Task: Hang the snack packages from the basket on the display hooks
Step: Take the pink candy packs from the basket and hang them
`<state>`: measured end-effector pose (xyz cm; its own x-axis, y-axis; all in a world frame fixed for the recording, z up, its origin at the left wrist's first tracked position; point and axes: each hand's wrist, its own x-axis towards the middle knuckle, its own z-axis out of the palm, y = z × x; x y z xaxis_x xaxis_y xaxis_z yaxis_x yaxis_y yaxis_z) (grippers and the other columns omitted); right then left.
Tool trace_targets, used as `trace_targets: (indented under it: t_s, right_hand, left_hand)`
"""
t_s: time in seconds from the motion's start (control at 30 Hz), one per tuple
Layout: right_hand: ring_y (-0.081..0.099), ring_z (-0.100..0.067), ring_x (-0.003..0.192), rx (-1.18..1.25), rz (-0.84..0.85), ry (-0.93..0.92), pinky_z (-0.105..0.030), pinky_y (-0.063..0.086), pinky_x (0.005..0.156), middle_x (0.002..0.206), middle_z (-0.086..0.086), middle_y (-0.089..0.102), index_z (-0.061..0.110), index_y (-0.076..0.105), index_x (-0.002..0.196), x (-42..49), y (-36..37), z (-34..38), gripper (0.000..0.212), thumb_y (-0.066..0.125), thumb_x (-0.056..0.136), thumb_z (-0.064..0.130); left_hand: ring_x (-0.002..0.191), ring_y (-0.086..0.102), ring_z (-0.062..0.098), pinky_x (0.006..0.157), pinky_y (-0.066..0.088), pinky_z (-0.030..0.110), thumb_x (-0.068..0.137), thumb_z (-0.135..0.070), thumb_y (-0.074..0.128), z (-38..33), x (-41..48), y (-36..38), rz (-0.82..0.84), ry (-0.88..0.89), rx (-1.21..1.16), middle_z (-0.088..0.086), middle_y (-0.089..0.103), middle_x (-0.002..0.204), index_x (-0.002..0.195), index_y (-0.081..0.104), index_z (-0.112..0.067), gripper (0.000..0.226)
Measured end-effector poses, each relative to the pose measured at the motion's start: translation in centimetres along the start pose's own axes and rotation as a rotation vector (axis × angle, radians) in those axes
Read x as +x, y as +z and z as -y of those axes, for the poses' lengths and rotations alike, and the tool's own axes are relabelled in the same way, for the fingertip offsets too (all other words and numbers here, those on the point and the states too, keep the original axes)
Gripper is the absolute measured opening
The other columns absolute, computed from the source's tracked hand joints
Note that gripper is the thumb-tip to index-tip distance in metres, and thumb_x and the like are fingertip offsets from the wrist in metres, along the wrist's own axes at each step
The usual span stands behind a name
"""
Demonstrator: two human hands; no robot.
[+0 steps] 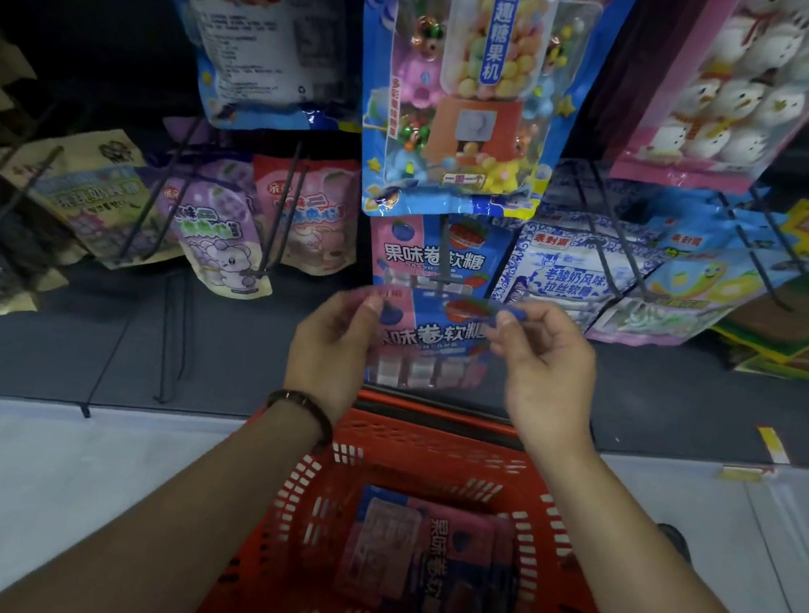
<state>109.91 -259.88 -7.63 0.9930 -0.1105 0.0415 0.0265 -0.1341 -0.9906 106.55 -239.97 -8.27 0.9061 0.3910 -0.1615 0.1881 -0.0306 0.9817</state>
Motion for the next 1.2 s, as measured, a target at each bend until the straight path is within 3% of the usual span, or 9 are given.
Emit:
trace_targets:
  t_s: [0.07,0.13,0.2,0.33,0.47,0.53,0.77,0.93,1.2]
  right_hand:
    - [0.078,-0.029,0.086,-0.036,0.003,0.042,-0.058,0.062,0.087,0.091,-0.007,0.076,0.039,0.065,0.084,0.9,0.3,0.4,0.029,0.067,0.104,0.018]
    - [0.076,-0.022,0.078,-0.066,0.000,0.069,-0.057,0.062,0.082,0.092,-0.009,0.076,0.029,0.062,0.086,2.0,0.3,0.8,0.021,0.066,0.104,0.018]
    - [0.076,-0.025,0.078,-0.082,-0.016,0.075,-0.057,0.063,0.081,0.089,-0.009,0.074,0.028,0.060,0.084,2.8,0.3,1.0,0.023,0.066,0.105,0.019]
    - [0.077,-0.023,0.076,-0.095,-0.035,0.076,-0.054,0.064,0.080,0.091,-0.012,0.076,0.028,0.060,0.084,3.6,0.3,1.1,0.022,0.067,0.104,0.024]
    - [0.076,-0.033,0.073,-0.145,-0.023,0.123,-0.061,0.062,0.072,0.085,-0.015,0.077,0.027,0.065,0.086,4.6,1.4,0.8,0.017,0.069,0.102,0.031]
    - [0.076,-0.038,0.075,-0.143,-0.014,0.154,-0.064,0.061,0.069,0.084,-0.015,0.077,0.027,0.066,0.087,5.1,2.0,0.7,0.015,0.069,0.102,0.030]
    - [0.076,-0.039,0.076,-0.214,-0.023,0.183,-0.061,0.063,0.072,0.084,-0.011,0.076,0.026,0.063,0.083,7.1,2.6,0.1,0.020,0.068,0.102,0.031]
    - [0.076,-0.035,0.081,-0.262,-0.093,0.164,-0.055,0.063,0.079,0.080,0.000,0.072,0.030,0.055,0.073,9.0,3.3,0.6,0.031,0.069,0.101,0.031]
    - [0.079,-0.025,0.078,-0.321,-0.176,0.170,-0.046,0.066,0.077,0.085,0.001,0.076,0.028,0.058,0.075,9.9,3.8,1.0,0.029,0.070,0.101,0.029]
  left_hand:
    - [0.085,0.068,0.013,0.090,0.060,0.046,0.105,-0.039,0.057,-0.5,0.8,0.4,-0.009,-0.030,0.007,-0.010,0.080,0.096,0.097,0.076,-0.040,0.021]
    - [0.081,0.065,0.015,0.087,0.060,0.045,0.105,-0.041,0.057,-0.9,1.4,0.9,-0.009,-0.063,-0.002,-0.007,0.078,0.098,0.102,0.076,-0.038,0.019]
    - [0.075,0.062,0.015,0.081,0.059,0.042,0.106,-0.040,0.057,-1.2,1.8,1.5,-0.003,-0.076,-0.007,-0.006,0.076,0.094,0.106,0.075,-0.030,0.021]
    - [0.089,0.068,0.019,0.096,0.059,0.051,0.103,-0.046,0.058,-1.4,2.8,1.8,0.004,-0.078,0.016,-0.010,0.079,0.098,0.083,0.076,-0.042,0.028]
    - [0.086,0.062,0.016,0.102,0.056,0.057,0.084,-0.064,0.062,-1.8,3.8,1.3,-0.022,-0.092,0.015,-0.007,0.081,0.101,0.084,0.078,-0.046,0.024]
    - [0.083,0.063,0.015,0.100,0.057,0.056,0.086,-0.061,0.063,-1.5,4.3,1.2,-0.053,-0.085,0.023,-0.008,0.080,0.097,0.084,0.078,-0.041,0.025]
    - [0.079,0.060,0.015,0.093,0.056,0.045,0.094,-0.052,0.063,-0.5,6.2,2.0,-0.092,-0.137,0.000,-0.013,0.071,0.078,0.076,0.077,-0.047,0.023]
    - [0.077,0.058,0.019,0.097,0.058,0.054,0.098,-0.052,0.061,-1.0,7.8,3.0,-0.091,-0.176,0.024,-0.013,0.064,0.072,0.072,0.074,-0.038,0.032]
    - [0.081,0.059,0.023,0.097,0.056,0.058,0.095,-0.055,0.059,-0.9,9.2,3.8,-0.094,-0.164,0.015,-0.004,0.068,0.087,0.083,0.070,-0.032,0.028]
